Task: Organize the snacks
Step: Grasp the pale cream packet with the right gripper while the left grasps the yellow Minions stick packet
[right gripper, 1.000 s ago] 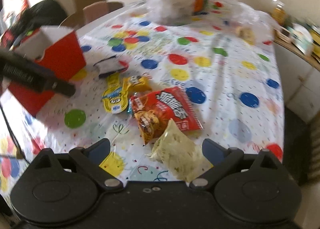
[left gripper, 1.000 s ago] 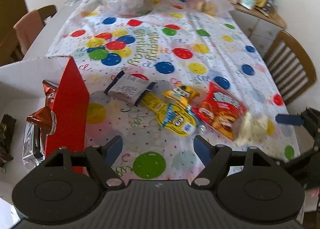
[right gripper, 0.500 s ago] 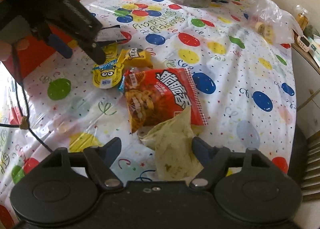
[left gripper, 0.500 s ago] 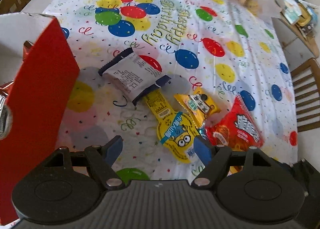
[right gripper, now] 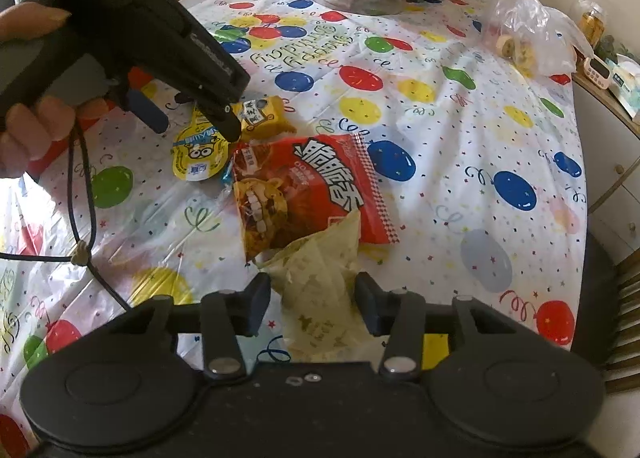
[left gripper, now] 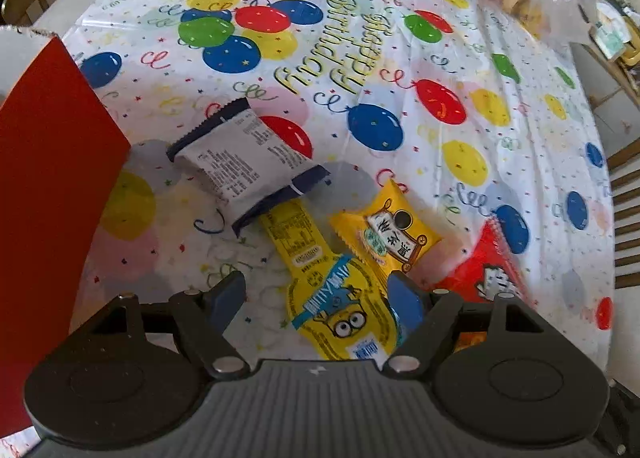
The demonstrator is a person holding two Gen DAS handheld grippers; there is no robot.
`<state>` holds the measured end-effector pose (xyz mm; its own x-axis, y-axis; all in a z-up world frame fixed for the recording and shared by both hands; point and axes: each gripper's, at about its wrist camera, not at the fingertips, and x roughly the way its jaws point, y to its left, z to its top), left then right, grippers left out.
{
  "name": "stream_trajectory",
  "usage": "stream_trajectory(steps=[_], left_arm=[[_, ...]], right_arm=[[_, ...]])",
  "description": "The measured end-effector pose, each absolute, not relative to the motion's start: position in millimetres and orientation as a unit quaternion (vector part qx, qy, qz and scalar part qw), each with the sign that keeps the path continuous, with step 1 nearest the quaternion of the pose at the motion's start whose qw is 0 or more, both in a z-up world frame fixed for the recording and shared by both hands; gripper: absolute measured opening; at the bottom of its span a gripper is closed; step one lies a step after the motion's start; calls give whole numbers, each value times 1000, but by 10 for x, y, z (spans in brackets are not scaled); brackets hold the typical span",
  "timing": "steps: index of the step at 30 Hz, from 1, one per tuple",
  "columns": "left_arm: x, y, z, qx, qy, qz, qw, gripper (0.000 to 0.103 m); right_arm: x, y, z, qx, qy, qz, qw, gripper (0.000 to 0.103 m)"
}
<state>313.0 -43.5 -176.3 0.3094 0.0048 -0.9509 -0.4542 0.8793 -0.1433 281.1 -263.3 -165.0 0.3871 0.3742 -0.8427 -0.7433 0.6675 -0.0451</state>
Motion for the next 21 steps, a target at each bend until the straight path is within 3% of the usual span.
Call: stream_trajectory(steps=[9,15,21], left_arm=[[3142,-560,-1796,-177,573,156,785,76],[3096,-645,-1769,-148,569,143,796,54],[3001,-565,-1755,-154,566,126,800,51]], right_arm=[[2791,-2635,-1651,-209,433,332,811,39],[2747,-2642,-1645,-201,435,317,819,32],[2663,-2686,-1601,-177,438,303,828,27]])
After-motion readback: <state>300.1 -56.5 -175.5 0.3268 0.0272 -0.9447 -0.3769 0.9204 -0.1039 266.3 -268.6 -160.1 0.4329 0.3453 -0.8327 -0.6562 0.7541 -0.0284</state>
